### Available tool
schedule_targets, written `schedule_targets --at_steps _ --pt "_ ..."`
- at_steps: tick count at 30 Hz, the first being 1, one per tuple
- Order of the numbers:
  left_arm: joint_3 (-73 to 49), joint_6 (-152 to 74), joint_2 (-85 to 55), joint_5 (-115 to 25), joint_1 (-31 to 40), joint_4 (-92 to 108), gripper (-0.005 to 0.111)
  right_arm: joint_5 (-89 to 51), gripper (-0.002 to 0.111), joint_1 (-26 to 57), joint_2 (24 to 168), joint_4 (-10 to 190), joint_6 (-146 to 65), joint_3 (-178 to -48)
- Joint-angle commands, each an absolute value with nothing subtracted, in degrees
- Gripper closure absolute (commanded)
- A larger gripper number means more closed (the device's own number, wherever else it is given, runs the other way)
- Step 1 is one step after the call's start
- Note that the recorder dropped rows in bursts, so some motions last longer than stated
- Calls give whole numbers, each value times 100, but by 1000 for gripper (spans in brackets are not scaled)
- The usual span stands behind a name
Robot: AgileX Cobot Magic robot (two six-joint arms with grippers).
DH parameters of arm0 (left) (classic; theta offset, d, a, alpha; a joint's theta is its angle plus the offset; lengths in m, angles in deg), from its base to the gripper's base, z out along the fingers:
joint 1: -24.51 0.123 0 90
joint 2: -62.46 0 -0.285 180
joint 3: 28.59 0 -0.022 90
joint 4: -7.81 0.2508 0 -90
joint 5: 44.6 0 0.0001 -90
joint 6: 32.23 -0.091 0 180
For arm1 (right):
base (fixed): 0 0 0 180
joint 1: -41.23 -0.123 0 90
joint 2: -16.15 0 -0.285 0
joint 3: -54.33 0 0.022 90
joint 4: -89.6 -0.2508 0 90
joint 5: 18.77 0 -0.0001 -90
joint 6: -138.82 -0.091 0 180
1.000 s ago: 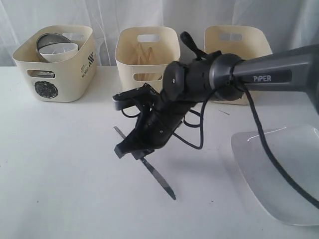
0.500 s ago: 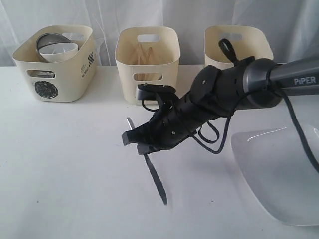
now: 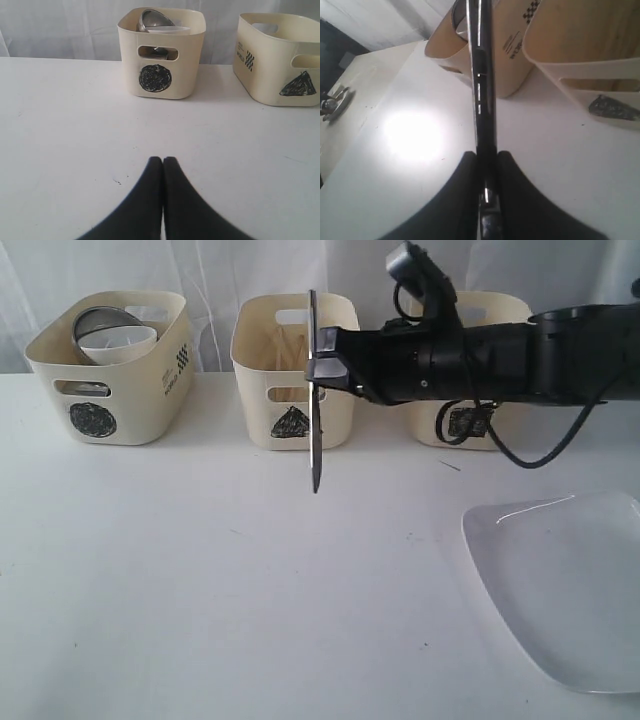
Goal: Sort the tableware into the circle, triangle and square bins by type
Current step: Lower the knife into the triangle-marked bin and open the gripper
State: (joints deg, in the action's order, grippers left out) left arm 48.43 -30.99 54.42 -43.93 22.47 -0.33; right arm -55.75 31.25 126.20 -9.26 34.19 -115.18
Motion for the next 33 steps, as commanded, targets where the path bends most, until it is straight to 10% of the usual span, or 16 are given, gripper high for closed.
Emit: schedule_targets --at_steps 1,33 --pt "4863 -3099 5467 -4380 2264 -58 107 -5683 108 3445 12561 -1035 3853 -11534" --pt "4863 -3099 5467 -4380 2264 -58 107 -4772 108 3386 15874 -1035 3198 -16856"
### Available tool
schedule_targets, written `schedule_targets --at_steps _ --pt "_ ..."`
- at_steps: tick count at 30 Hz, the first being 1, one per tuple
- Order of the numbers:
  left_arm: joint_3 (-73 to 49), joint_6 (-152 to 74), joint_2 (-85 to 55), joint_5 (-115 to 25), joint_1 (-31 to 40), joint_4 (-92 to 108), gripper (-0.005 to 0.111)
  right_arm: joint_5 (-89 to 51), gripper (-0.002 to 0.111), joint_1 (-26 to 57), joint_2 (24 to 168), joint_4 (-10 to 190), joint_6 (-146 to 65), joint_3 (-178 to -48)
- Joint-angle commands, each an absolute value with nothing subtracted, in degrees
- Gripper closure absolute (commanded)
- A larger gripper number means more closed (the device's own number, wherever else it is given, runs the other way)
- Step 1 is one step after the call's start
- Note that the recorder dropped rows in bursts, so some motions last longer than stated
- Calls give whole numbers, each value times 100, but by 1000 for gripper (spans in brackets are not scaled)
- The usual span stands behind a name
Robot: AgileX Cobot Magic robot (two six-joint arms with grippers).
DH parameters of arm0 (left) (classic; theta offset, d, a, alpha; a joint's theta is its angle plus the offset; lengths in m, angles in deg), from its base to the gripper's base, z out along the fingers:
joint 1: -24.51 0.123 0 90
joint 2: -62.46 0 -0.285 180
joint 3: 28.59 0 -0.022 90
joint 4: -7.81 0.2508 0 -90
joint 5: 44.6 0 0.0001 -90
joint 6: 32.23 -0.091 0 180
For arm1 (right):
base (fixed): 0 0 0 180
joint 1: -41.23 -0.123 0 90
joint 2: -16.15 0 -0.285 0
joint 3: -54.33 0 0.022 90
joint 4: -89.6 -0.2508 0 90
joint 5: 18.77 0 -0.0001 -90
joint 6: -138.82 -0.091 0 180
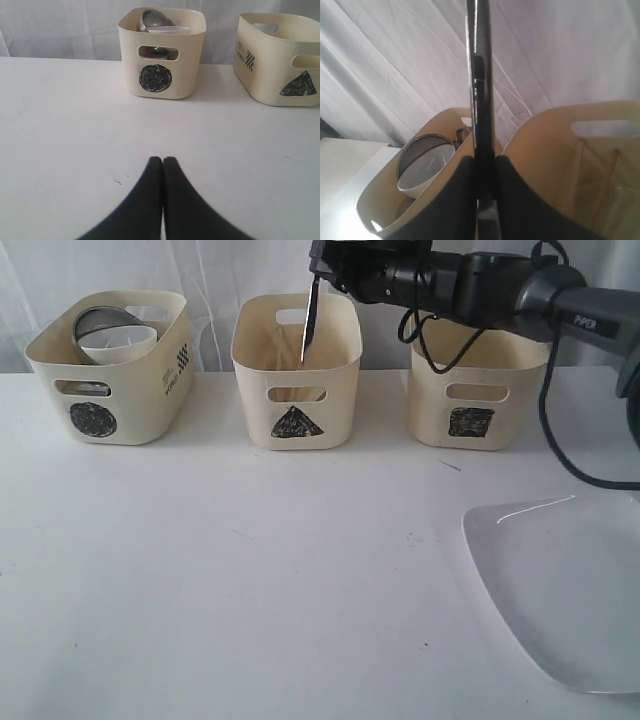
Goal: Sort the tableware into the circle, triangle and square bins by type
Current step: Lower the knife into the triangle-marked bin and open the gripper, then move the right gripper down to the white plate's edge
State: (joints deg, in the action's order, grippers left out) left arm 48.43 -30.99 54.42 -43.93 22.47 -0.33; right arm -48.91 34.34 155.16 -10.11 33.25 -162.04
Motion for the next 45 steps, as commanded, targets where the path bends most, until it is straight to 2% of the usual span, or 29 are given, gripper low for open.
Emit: schedule_targets --at_steps 1,4,6,11,12,18,23,34,42,45 --pt "4863 -3099 5467 -4380 2264 -58 107 -4731 108 3373 15985 -1035 3157 -17010" --pt "4863 -3110 5467 -4379 2264 -58 107 -4681 108 3361 16242 -1035 2911 -17277" --pt "4863 -3110 5467 -4379 2264 -58 107 -4693 104 3361 16336 -951 2675 -17330" --pt "4863 -3110 5467 -4379 2264 -58 107 -4798 67 3347 16299 231 2028 -17330" --pt "4863 -3110 5467 -4379 2264 -58 107 -4798 62 3347 16275 390 1937 -17330" --pt "4863 -3110 5467 -4379 2264 -58 107 -5239 70 3332 15915 1655 1334 -17298" --pt "4863 -3110 5467 -4379 2264 -58 107 -5611 71 3322 15337 3283 459 -16865" --pt "4863 -3110 5467 -4379 2264 -58 107 -5691 71 3236 12851 6766 -971 -13560" --pt "4863 -3110 5467 -4379 2264 -58 107 -6028 70 2467 11174 8960 -2879 -11416" --pt "4863 -3110 5467 -4379 2264 -58 107 -6514 62 2076 11032 9133 -3003 -10913"
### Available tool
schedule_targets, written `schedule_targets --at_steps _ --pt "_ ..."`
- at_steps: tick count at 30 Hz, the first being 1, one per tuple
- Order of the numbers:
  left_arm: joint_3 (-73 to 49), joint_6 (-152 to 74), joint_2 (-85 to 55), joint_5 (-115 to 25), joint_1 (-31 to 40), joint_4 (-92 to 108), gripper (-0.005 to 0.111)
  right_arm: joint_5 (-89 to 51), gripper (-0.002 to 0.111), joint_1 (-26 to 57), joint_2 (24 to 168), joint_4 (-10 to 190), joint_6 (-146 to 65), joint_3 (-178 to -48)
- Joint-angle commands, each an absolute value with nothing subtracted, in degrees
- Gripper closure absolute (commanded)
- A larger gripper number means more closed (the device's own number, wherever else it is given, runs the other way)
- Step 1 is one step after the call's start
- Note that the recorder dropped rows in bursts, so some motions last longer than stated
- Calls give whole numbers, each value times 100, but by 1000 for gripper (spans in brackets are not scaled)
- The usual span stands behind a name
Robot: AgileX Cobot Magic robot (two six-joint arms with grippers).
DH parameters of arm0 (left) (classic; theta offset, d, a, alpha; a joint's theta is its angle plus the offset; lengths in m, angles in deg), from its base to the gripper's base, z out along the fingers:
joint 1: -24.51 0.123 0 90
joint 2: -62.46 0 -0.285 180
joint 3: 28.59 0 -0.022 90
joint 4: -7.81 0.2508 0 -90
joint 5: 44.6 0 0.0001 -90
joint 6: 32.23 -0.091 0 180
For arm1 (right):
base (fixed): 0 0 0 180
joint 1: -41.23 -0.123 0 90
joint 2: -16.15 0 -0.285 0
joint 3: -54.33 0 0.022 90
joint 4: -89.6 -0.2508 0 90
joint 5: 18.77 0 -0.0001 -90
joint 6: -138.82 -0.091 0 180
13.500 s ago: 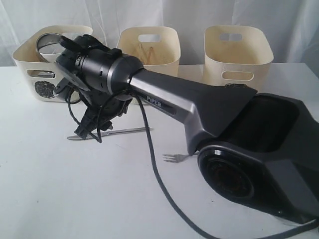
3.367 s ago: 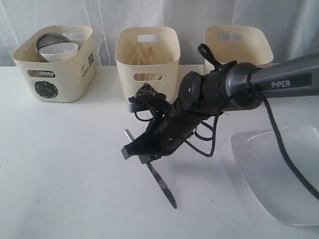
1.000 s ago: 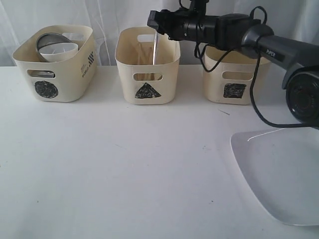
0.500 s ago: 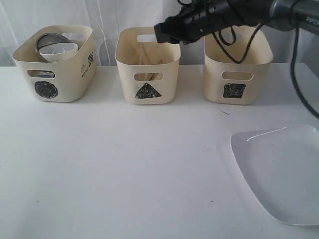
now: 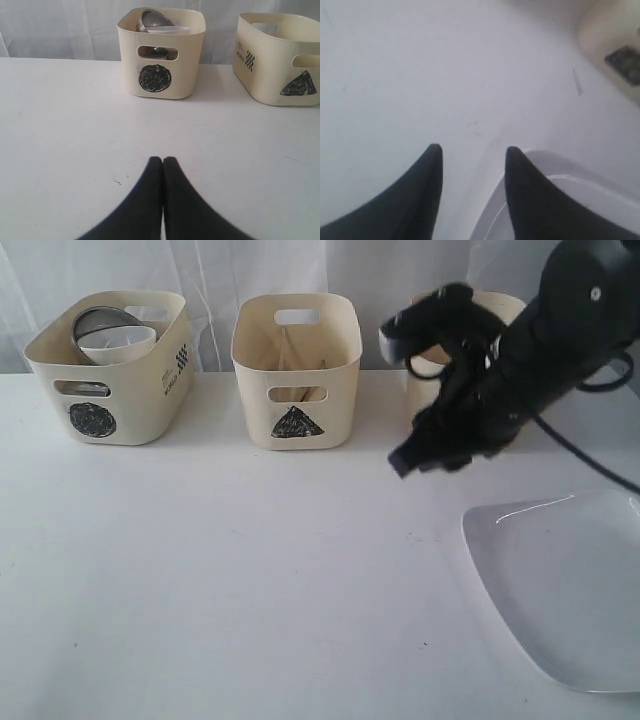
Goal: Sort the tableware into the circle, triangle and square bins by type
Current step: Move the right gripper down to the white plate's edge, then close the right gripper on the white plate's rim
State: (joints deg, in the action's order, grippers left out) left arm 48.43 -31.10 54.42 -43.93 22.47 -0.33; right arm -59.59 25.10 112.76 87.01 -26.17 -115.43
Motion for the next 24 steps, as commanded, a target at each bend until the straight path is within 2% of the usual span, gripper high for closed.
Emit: schedule_targets --at_steps 1,3,9,13,24 --pt "4863 -3110 5467 -4379 2264 -58 107 -6657 57 1935 11024 9234 -3003 -10757" --pt "4863 -3110 5467 -4379 2264 -58 107 -6776 51 1675 11024 9560 -3158 -10425" --pt "4863 -3110 5467 -4379 2264 -58 107 -6815 50 995 11024 11300 -4679 -9561" --pt "4863 -3110 5467 -4379 2264 -58 107 -6781 48 580 11024 11555 -5093 -9130" --pt "4863 -3110 5467 -4379 2264 -58 107 -6538 48 530 11151 12407 -6098 -8742"
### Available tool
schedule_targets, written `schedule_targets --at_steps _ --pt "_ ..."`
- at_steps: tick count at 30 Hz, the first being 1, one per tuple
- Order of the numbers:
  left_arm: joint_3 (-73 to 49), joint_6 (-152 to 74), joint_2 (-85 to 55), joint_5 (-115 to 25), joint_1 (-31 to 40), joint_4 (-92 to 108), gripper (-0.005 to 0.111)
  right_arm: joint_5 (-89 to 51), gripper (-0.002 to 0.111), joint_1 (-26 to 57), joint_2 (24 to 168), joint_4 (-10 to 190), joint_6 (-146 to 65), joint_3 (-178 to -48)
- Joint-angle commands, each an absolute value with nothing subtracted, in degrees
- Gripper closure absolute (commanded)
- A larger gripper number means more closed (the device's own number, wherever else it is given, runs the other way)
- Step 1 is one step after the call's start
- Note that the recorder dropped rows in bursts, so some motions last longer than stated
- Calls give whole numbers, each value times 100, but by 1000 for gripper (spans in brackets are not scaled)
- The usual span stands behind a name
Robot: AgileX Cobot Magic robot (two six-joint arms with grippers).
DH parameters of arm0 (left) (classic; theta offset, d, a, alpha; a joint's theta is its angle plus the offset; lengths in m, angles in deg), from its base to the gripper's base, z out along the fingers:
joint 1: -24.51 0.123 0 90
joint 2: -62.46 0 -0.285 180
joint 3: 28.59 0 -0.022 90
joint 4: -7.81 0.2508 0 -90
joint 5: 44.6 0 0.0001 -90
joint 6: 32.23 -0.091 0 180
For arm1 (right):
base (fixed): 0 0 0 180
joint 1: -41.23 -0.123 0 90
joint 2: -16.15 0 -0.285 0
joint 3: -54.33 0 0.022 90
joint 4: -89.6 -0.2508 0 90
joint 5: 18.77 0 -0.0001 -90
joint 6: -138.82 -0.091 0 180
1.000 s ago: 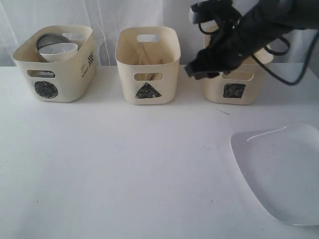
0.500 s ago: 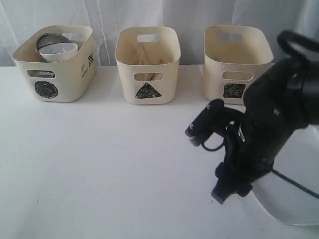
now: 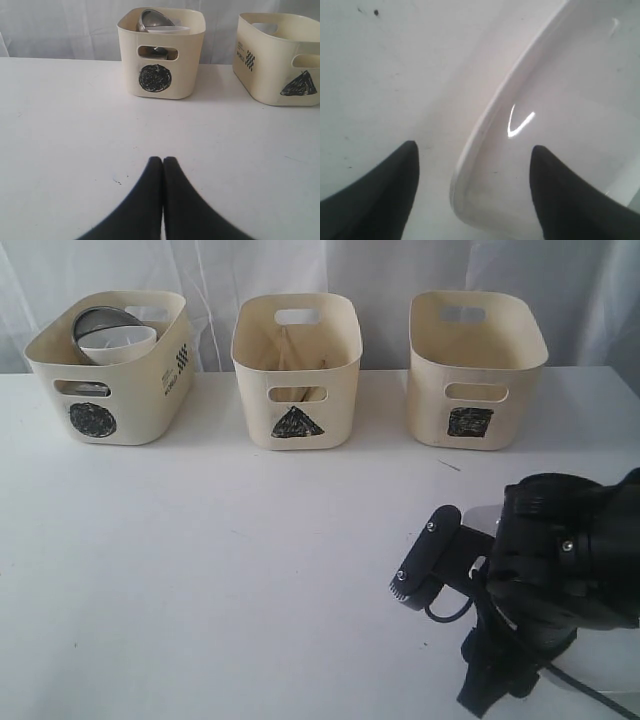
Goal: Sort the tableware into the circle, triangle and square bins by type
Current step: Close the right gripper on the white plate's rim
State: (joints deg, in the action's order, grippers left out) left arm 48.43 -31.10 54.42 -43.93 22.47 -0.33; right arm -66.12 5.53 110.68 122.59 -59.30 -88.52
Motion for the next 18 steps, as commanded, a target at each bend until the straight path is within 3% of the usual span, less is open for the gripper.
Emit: schedule_targets --at_steps 1,18 --pt "4863 -3110 5467 -4379 2264 -58 107 -6507 48 530 11195 12418 -6098 -8703" --pt "4863 -3110 5467 -4379 2264 -58 107 -6362 48 530 12085 12728 -6714 -8703"
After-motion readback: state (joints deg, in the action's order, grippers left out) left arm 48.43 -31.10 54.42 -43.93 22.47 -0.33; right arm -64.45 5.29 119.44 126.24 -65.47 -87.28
